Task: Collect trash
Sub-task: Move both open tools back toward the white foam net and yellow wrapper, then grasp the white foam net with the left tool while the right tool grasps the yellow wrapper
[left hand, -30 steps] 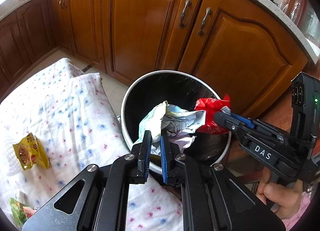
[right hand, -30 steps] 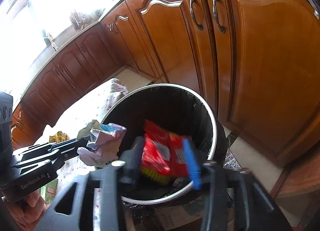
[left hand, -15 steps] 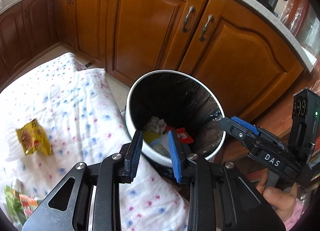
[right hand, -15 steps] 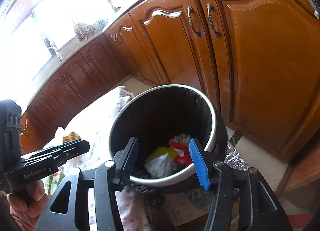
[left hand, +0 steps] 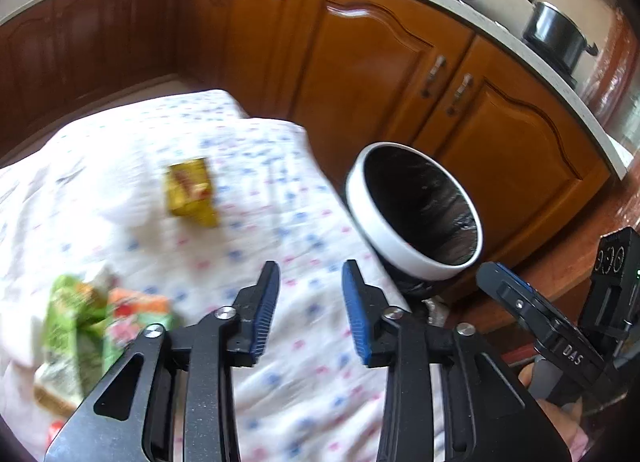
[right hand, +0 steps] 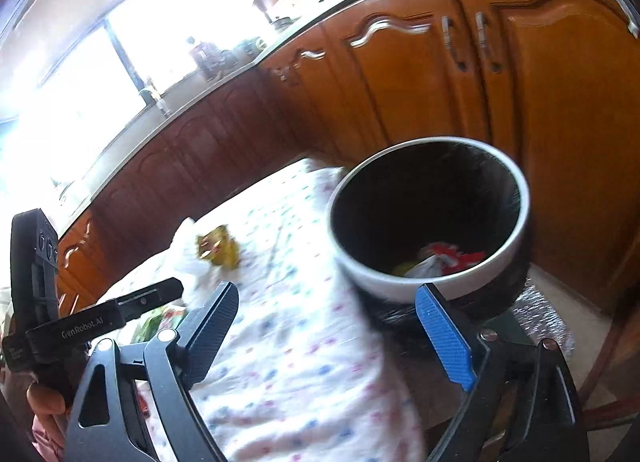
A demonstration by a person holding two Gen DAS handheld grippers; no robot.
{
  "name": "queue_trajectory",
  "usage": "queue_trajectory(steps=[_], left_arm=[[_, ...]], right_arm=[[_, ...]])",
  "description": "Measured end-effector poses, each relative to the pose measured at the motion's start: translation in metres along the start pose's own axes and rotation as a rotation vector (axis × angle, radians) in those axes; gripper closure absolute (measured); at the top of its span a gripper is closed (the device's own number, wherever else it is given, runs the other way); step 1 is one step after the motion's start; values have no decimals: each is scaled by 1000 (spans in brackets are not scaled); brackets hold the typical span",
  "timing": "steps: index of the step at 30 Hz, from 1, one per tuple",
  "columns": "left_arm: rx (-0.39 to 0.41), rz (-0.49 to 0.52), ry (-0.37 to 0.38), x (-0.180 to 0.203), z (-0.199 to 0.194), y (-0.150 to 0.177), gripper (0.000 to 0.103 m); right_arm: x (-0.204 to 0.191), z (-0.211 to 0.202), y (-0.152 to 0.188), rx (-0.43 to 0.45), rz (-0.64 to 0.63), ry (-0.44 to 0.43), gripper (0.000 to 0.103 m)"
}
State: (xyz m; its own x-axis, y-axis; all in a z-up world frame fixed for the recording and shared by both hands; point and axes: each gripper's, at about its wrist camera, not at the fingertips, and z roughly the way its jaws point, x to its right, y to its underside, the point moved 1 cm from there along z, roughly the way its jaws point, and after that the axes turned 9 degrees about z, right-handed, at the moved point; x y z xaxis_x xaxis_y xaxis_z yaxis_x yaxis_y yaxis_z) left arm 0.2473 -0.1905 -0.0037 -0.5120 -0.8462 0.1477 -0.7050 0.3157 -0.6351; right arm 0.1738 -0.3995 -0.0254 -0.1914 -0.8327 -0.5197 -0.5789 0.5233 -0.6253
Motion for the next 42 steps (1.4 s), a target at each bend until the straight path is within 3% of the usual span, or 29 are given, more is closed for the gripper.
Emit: queue_trajectory(steps=[2, 19, 32, 42], left_arm=[[16, -23, -21, -15, -9, 9, 60], [60, -150, -96, -96, -56, 41, 60], [28, -166, -172, -133, -40, 27, 60], [-6, -178, -196, -161, -14, 0, 60]], right_arm=[[-11, 4, 6, -13, -13, -10, 11], [-81, 44, 25, -84, -119, -56, 11], [-110, 95, 11, -134, -172, -73, 11], [-117, 140, -13, -149, -140, -90, 14]])
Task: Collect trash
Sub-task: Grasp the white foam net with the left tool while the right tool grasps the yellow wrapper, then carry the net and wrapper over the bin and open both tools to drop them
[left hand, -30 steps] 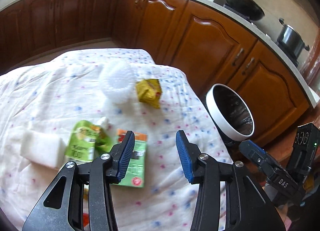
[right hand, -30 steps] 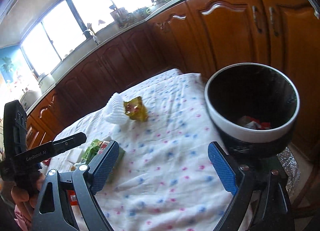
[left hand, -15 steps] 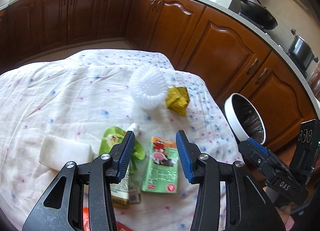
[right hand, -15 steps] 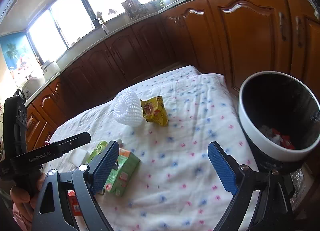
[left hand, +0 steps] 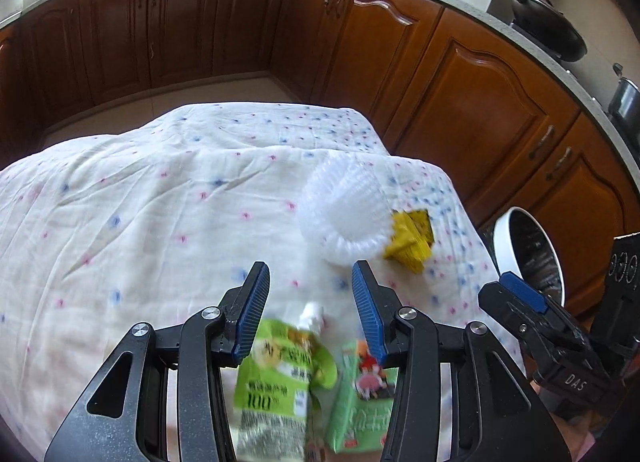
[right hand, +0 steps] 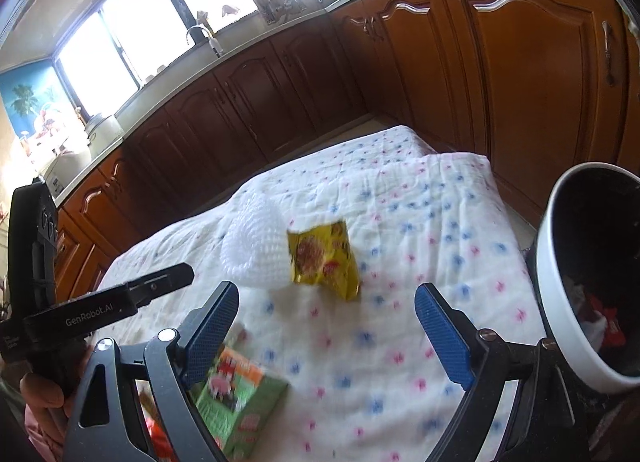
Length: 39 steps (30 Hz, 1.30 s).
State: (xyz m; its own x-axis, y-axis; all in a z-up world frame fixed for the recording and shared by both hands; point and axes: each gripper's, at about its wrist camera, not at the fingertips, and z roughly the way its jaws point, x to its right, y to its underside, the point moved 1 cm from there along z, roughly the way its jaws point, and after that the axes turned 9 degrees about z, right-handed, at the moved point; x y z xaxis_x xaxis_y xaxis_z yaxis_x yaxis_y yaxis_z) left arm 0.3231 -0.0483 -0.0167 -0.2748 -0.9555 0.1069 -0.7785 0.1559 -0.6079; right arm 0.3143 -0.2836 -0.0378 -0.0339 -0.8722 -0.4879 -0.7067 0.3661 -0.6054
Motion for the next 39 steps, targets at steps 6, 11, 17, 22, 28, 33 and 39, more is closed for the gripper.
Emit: queue_trajectory(steps=[6, 11, 17, 22, 28, 33, 39], left_arm=[[-31, -12, 13, -3, 26, -20, 60], [-73, -2, 15, 0, 50, -27, 60], [-116, 25, 57, 8, 68, -25, 89], [-69, 76, 51, 20, 51, -27, 93], [-4, 118, 62, 39, 18, -28, 93], [16, 159, 109, 65, -3, -22, 93], [21, 207, 153, 100, -17, -8, 93]], right_arm=[[5, 32, -11, -54, 33, -11, 45], [7, 56, -8, -112, 35, -15, 82], [5, 43, -3, -94, 2, -27, 93], [9, 12, -4, -46, -9, -24, 93], [25, -28, 3, 4, 8, 3, 93], [48, -62, 12, 46, 40, 44, 93], [78, -102, 21, 96, 84, 79, 93]])
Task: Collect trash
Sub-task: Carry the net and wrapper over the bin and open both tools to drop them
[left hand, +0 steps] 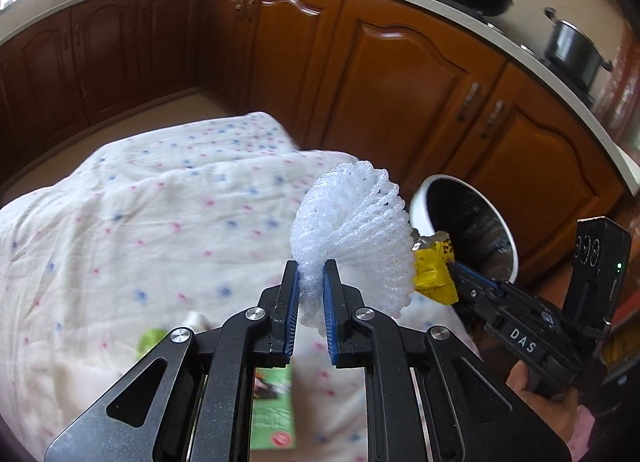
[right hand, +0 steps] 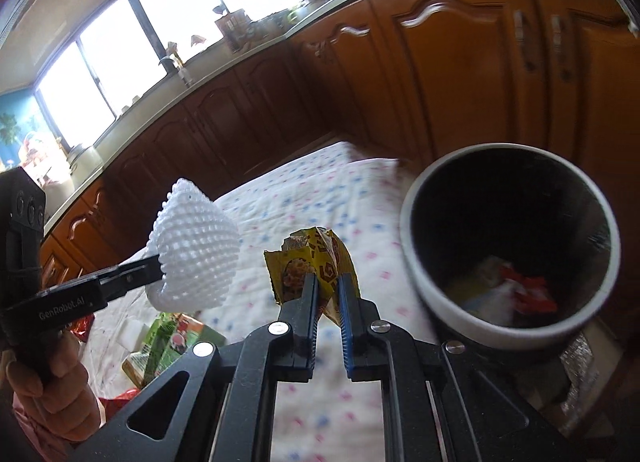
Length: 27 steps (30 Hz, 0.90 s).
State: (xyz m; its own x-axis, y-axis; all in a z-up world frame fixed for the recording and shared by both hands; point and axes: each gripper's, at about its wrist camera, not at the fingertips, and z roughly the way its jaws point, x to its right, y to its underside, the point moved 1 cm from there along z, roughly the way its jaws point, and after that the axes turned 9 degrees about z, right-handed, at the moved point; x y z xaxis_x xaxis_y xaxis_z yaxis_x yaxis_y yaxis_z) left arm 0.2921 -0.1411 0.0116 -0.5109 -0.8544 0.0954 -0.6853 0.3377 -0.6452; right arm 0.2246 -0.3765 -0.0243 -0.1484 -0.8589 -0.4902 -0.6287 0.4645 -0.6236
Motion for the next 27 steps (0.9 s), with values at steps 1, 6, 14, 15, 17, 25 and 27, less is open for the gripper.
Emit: queue_trajectory(steps=[1, 6, 14, 15, 17, 25, 27], left_arm=[[-3, 11, 9, 8, 0, 2, 93], [-13, 53, 43, 43, 2, 6, 93], [-23, 109, 82, 91, 8, 6, 93], [-24, 116, 84, 95, 8, 5, 93], [-25, 126, 90, 103, 11, 2, 93], [-35, 141, 92, 129, 29, -19, 93], [-41, 139, 96, 134, 37, -26, 93]], right_arm=[[4, -4, -1, 5, 5, 6, 93], [30, -29, -2, 39, 39, 38, 93], [65, -58, -10, 93, 79, 90, 93], [68, -59, -13, 98, 85, 94, 93], [74, -63, -17, 107, 89, 102, 93], [91, -55, -41, 113, 91, 136, 93], [95, -53, -46, 111, 92, 143, 93]])
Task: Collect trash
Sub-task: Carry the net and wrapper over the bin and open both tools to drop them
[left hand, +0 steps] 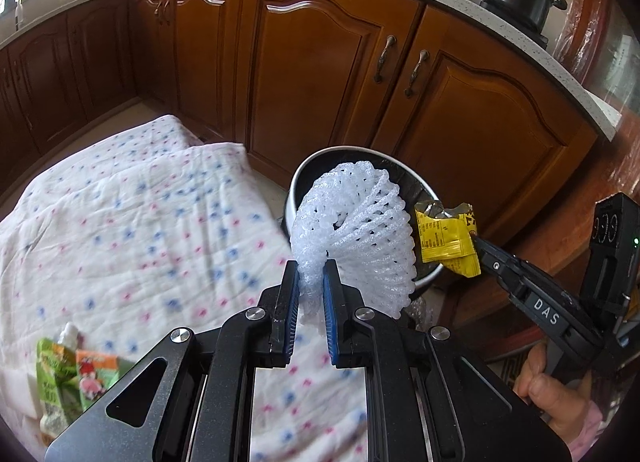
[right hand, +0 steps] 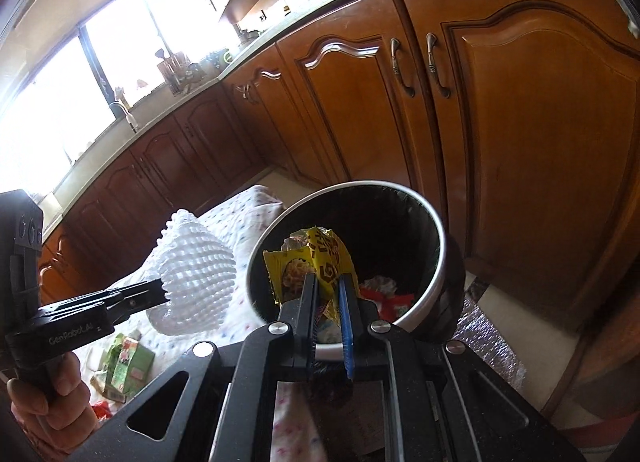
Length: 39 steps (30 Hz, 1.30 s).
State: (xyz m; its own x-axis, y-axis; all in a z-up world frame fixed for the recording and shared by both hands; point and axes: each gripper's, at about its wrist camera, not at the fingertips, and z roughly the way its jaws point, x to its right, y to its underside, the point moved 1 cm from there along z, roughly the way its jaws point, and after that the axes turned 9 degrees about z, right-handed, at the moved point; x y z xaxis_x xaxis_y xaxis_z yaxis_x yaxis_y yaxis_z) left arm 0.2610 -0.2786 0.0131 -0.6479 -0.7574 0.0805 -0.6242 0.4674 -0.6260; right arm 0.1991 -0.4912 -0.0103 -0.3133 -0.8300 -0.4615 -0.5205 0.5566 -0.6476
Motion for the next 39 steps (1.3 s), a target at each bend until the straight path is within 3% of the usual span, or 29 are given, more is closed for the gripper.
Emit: queue_trajectory(steps=[15, 19, 21, 23, 25, 28, 31, 35, 39], left_arm=[[-87, 44, -1, 21, 62, -42, 91], [-102, 49, 6, 24, 71, -43, 88], [-109, 48, 11, 24, 72, -43, 81], [-112, 42, 9, 22, 74, -42, 65], [-112, 38, 5, 20, 74, -41, 56], [-111, 23, 8, 17, 71, -37, 56], [-98, 15, 5, 14, 61, -30, 56], [-80, 2, 1, 9, 43, -16, 56], [-64, -33, -1, 3, 25, -2, 56]], right_arm=[[19, 33, -14, -51, 8, 41, 88], [21, 39, -15, -67, 22, 45, 82], [22, 40, -15, -72, 30, 41, 80], [22, 39, -14, -68, 37, 34, 68], [21, 36, -14, -61, 40, 32, 64], [20, 30, -12, -53, 39, 26, 63], [14, 21, -8, -39, 38, 7, 52], [8, 7, 6, -18, 41, -17, 23], [-4, -4, 22, -23, 36, -49, 19]])
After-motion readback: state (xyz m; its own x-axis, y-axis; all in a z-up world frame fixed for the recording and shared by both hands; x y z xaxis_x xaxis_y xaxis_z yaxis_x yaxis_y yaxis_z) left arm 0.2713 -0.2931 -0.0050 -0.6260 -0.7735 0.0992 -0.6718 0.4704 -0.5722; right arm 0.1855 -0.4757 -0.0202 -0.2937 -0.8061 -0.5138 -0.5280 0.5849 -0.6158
